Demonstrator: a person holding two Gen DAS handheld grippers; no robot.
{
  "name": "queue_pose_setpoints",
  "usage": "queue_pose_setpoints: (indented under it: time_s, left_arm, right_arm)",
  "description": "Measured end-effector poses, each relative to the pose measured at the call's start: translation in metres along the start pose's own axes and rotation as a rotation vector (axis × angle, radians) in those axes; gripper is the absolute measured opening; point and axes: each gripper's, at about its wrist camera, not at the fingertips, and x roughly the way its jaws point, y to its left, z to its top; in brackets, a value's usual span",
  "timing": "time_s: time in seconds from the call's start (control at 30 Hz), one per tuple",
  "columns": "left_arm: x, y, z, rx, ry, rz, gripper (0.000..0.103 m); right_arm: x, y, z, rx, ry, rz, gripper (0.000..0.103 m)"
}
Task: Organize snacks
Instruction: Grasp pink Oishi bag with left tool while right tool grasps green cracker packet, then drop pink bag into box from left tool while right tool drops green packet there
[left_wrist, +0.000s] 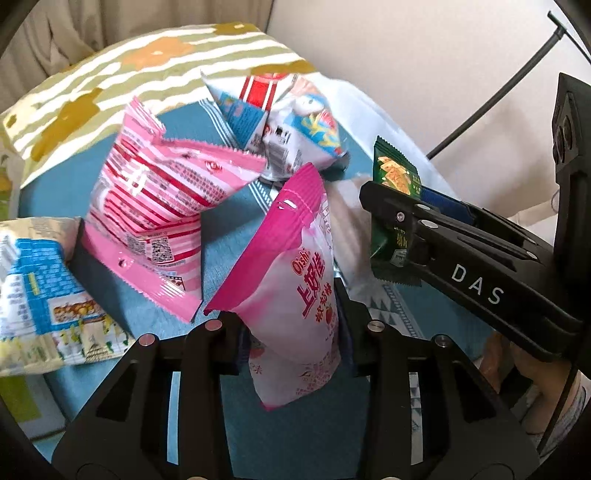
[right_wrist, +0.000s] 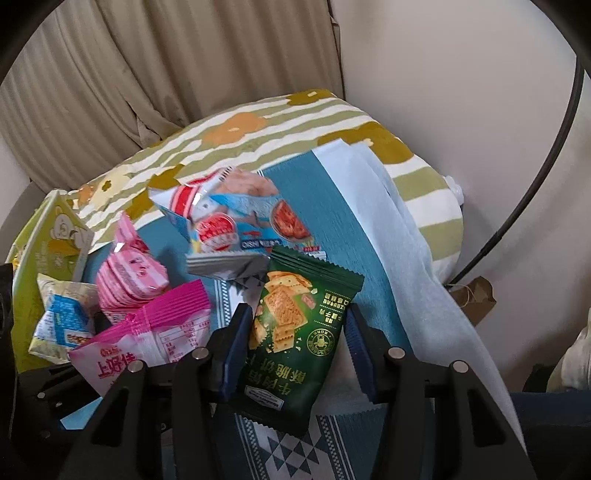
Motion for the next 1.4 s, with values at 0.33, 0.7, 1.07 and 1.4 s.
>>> queue_pose_setpoints:
  time_s: [0.33, 0.7, 1.07, 1.4]
  left_arm:
    - [-0.064, -0.016, -0.006, -0.046, -0.118, 0.055, 0.033]
    - [-0.173, 0.006, -0.022, -0.183, -0.287, 0.163, 0.033]
    - [-0.259, 0.113, -0.049, -0.336, -0.378, 0.303, 0.033]
    - [-0.282, 0.225, -0.08, -0.37, -0.318, 0.4, 0.033]
  right_arm:
    - [-0.049, 0.005, 0.012, -0.065, -0.057, 0.077, 0.046]
    - [-0.108, 0.054, 0.037, -0.238, -0.118, 0.255, 0.046]
    - [-0.132, 0.169, 0.048, -0.37, -0.138, 0.448, 0.046]
    - [-0.116, 0.278, 0.029, -0.4, -0.081, 0.509, 0.046]
